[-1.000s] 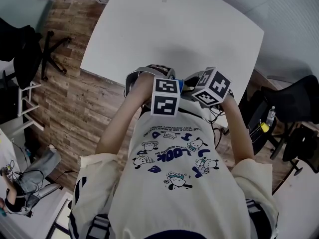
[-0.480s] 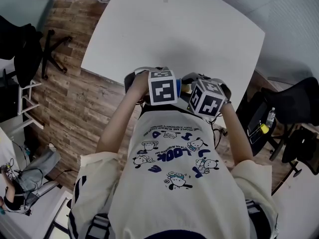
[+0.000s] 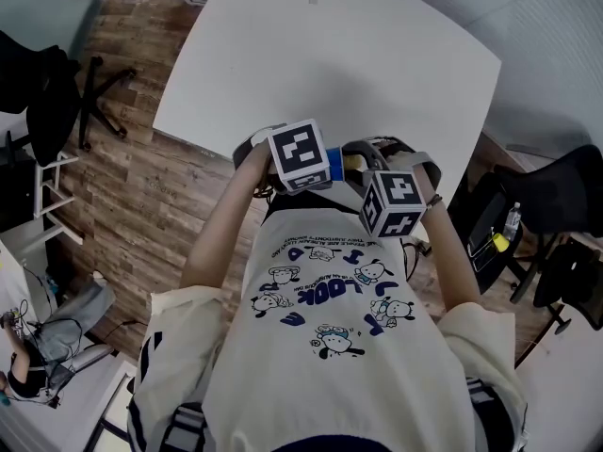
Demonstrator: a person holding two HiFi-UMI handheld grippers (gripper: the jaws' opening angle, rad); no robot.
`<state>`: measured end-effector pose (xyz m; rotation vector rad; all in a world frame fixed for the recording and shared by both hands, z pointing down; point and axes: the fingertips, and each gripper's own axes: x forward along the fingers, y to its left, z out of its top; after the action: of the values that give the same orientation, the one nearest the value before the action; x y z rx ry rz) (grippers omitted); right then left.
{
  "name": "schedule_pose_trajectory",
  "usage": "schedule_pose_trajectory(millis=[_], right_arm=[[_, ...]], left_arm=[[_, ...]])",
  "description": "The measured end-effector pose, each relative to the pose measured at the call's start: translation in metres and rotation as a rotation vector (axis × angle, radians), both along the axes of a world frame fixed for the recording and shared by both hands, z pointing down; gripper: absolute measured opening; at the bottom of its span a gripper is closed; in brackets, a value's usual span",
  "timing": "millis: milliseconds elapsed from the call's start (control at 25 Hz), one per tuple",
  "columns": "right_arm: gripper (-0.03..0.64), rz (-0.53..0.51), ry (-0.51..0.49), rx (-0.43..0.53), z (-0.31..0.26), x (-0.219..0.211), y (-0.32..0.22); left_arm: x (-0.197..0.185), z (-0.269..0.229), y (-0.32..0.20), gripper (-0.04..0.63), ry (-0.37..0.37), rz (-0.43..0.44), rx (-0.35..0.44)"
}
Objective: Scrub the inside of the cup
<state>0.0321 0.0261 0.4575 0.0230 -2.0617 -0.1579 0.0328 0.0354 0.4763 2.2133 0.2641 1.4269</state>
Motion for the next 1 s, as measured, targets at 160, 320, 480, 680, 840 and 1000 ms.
schedule_pose_trajectory(millis=[160,320,480,680,840,1000], right_arm=[[0.178,-0.086,-0.012,0.075,-0.0027,0.0013,0.0026],[0.178,-0.122,-0.023,0.113,-0.0058,0.0027,0.0032],[0.178,-0.124,-0.034,0.121,-0.0084,0.0033,0.0032],[0.181,-0.106,-0.044,0.109,-0.0098,0.0009,0.0028],[0.195,-0.095,-0.048,0.101,-0.0089,0.0006,0.0031],[0.202,-0.065,-0.053,0.096,-0.0076,0.0026,-0.0004]], left_arm=[[0.0021,-0.0015,0.0025,0.302,0.022,-0.034,-0.049],[0.0038,-0.0037,0.0030,0.302,0.043,-0.049,-0.065],[0.0042,-0.0052,0.0023,0.302,0.050,-0.046,-0.057],[0.0007,-0.0032,0.0016,0.302,0.050,-0.048,-0.052],[-0.0009,-0.0001,0.0019,0.302,0.046,-0.053,-0.047],[-0.0002,0.0005,-0.0011,0.302,0.058,-0.057,-0.032]])
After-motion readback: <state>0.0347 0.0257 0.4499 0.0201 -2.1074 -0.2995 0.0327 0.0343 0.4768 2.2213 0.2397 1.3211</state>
